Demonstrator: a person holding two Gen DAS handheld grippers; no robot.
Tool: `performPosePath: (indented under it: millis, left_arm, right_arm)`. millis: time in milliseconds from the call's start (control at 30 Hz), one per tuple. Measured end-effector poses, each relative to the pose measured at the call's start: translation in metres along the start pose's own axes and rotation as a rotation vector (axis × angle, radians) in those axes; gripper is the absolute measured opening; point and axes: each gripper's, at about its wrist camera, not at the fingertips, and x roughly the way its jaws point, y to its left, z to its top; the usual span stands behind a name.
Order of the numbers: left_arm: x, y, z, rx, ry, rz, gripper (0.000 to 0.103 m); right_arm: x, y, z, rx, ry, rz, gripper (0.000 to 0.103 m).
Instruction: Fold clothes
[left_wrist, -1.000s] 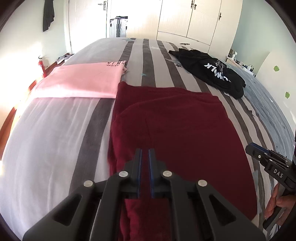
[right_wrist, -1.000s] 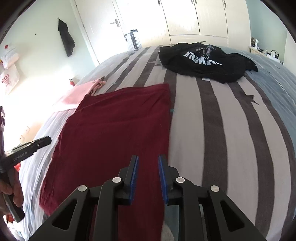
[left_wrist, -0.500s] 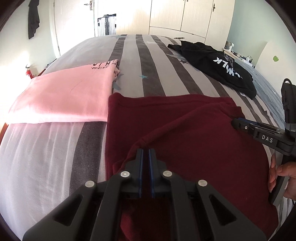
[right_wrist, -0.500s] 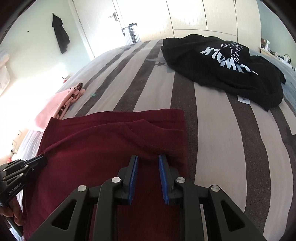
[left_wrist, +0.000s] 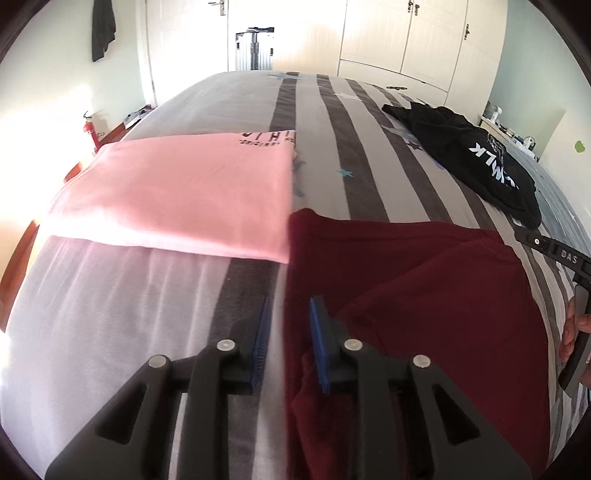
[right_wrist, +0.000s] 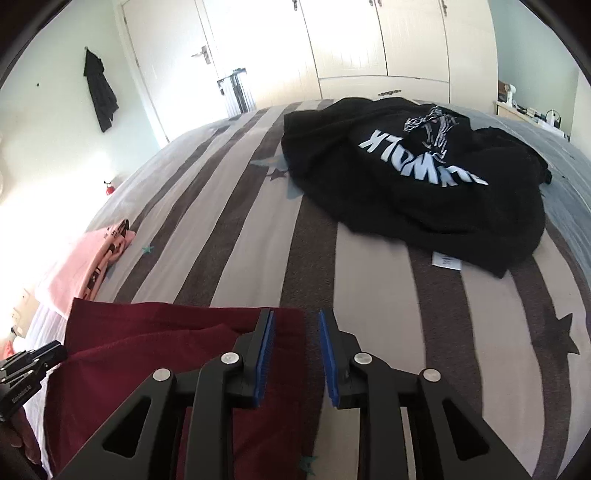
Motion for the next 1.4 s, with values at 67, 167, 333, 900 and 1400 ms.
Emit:
performPosePath:
  millis: [67, 167, 333, 900, 1400]
  left_arm:
    - [-0.021, 0.010, -0.013, -0.020, -0.009, -0.012, 0.035]
    - [-0.059, 0.019, -0.042, -0.059, -0.010, -0.034, 0.049]
    - [-0.105, 0.018, -0.100, -0.102, 0.053, -0.060, 0.054]
    - [-0.127, 0.000, -0.205, -0.178, 0.160, -0.121, 0.054]
    - [-0.126, -0.022, -0.219, -0.093, 0.138, -0.127, 0.045]
  right_arm:
    - [-0.023, -0.006, -0.009, -0.003, 0.003, 0.021, 0.044]
    - [-0.062, -0.009, -0.039, -0.010, 0.023, 0.046, 0.044]
    - [-0.124, -0.007, -0.111, 0.036, 0.093, 0.077, 0.048]
    - [-0.186, 0.012, -0.244, 0.082, 0.240, 0.179, 0.049]
    - [-0.180, 0.017, -0.250, 0.091, 0.185, 0.197, 0.050]
